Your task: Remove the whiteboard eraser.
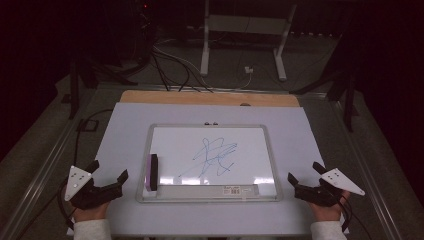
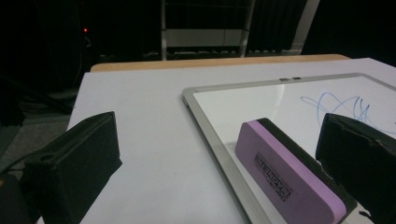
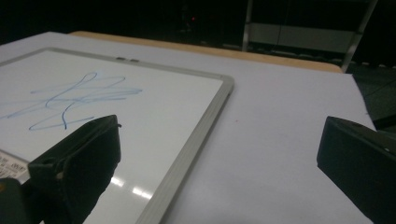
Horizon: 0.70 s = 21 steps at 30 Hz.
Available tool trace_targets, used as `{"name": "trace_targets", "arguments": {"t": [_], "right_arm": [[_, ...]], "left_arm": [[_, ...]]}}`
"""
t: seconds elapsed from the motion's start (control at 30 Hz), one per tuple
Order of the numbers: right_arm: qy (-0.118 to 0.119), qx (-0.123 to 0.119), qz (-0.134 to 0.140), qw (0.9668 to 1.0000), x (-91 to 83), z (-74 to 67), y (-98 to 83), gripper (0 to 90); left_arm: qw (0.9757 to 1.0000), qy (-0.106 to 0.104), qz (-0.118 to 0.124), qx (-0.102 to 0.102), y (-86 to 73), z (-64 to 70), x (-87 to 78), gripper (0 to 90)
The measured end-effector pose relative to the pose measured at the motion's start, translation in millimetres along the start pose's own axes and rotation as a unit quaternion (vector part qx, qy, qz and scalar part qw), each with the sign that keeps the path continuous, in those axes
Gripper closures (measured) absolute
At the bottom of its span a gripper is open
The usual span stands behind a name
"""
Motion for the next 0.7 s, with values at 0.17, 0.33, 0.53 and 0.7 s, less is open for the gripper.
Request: {"name": "trace_targets", "arguments": {"t": [0.17,0.33,0.53,0.7], "right_arm": [[-0.001,0.002,0.000,1.0000,0.9,0.6,-1.2,0.0],[0.001,0.000,-0.002,1.0000,5.5,-2.9,-0.9,0.0],[-0.001,0.002,0.000,1.0000,5.8,-1.8,0.2,0.0],[-0.006,0.006,0.001,1.0000,5.0,-0.3,0.6,0.0]], "left_arm": [[1.0000,-0.004,-0.006,-0.004,0.9,5.9,0.5,0.8],[0.9997,-0.008,-0.022,-0.012,1.0,14.3,1.9,0.8],[0.9991,-0.018,-0.038,-0.006,2.2,26.6,3.8,0.8],[0.9986,-0.025,-0.046,-0.002,2.6,33.7,6.9,0.8]]}}
Point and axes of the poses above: each handheld gripper's, and its own axes: x roughly forward along the jaws, y roughly out of its top, z roughly to its right, the point moved 7 cm from there along x, roughly forward along the jaws, and after that the axes turned 1 degree about -z, right-handed, at the moved point
